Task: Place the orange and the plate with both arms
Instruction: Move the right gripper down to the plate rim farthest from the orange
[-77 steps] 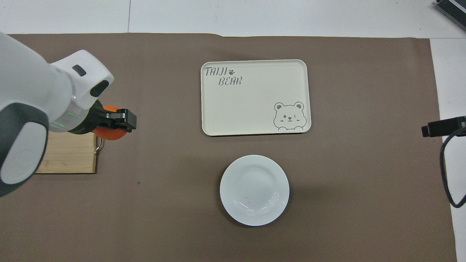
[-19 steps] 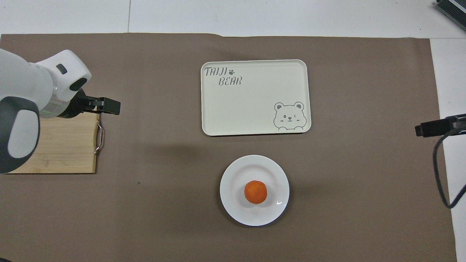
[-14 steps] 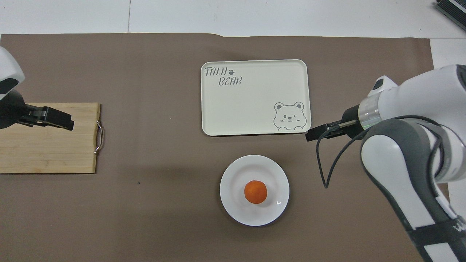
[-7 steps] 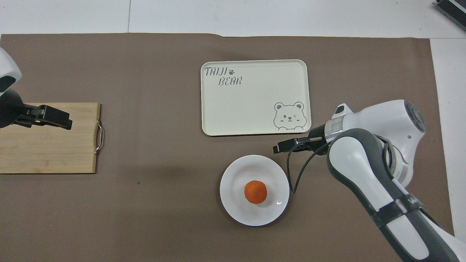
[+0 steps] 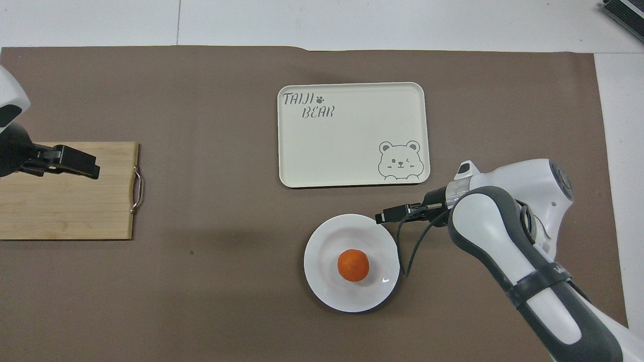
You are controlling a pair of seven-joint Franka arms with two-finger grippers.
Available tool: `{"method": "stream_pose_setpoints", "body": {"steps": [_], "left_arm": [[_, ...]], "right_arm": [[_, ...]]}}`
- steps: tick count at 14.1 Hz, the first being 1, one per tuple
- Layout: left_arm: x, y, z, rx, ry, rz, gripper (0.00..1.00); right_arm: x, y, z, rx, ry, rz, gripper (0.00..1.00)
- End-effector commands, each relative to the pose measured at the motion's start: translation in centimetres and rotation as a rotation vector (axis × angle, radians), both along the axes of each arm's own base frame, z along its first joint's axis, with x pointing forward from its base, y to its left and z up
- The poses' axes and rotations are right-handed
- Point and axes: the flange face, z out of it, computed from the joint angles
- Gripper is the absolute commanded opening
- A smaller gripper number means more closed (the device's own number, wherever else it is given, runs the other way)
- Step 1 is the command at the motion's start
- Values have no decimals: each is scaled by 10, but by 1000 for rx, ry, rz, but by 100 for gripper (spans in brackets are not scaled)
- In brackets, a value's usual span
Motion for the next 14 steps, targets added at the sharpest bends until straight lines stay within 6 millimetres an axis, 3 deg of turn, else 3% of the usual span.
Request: {"method": "stream_pose_setpoints", "body": {"steps": [1, 5, 12, 13, 14], "left_arm": [[1, 2, 3, 8, 11, 12, 100], [1, 3, 3, 8, 11, 13, 100], [1, 2, 3, 8, 11, 12, 100], [1, 2, 3, 8, 11, 12, 100], [1, 3, 3, 8, 11, 13, 100]], "right_arm": [[-21, -9, -12, 17, 5, -10, 100], [-40, -12, -31, 48, 45, -31, 100], [-50, -10, -39, 58, 34, -38, 100], [-50, -10, -39, 60, 33, -38, 91], [-50, -10, -39, 58, 36, -42, 67]]}}
